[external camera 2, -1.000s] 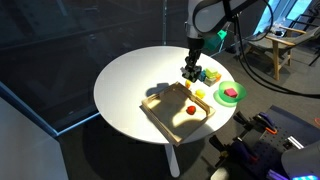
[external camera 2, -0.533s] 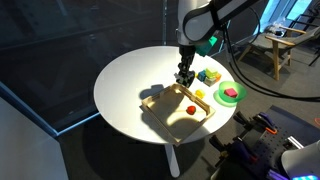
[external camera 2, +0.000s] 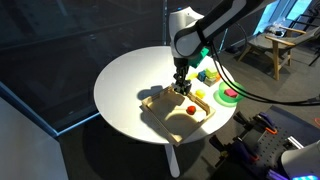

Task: Put the white and black block onto the tray

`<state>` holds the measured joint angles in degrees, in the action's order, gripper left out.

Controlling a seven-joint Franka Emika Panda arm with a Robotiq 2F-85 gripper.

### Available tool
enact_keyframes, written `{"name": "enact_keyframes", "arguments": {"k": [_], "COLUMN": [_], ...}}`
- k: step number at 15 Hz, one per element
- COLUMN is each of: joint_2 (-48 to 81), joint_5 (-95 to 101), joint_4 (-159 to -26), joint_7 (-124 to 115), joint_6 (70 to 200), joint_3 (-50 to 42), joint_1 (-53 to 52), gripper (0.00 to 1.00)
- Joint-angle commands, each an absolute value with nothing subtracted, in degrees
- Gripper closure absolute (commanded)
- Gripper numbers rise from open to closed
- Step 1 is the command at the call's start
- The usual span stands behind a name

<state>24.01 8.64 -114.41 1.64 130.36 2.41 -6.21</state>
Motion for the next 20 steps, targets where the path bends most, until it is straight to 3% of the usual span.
{"name": "enact_keyframes", "arguments": {"k": [1, 12, 13, 14, 16, 20], "joint_2": [26.4, 29.7, 30.0, 30.3, 30.8, 30.9], "joint_5": [9.5, 8.7, 8.5, 8.6, 8.5, 8.3], "joint_4": [-111.5, -108.4, -108.1, -107.8, -107.2, -106.8], "joint_7": [-5.1, -15.4, -15.3, -15.2, -15.1, -14.8], "joint_6": [129.1, 127.2, 126.9, 126.6, 125.9, 125.0], "joint_3": [1.5, 1.3, 1.4, 1.3, 1.3, 1.4], "joint_1": [-7.9, -10.9, -10.9, -10.9, -10.9, -10.7], "gripper": [0.96, 0.96, 0.86, 0.59, 0.57, 0.25]}}
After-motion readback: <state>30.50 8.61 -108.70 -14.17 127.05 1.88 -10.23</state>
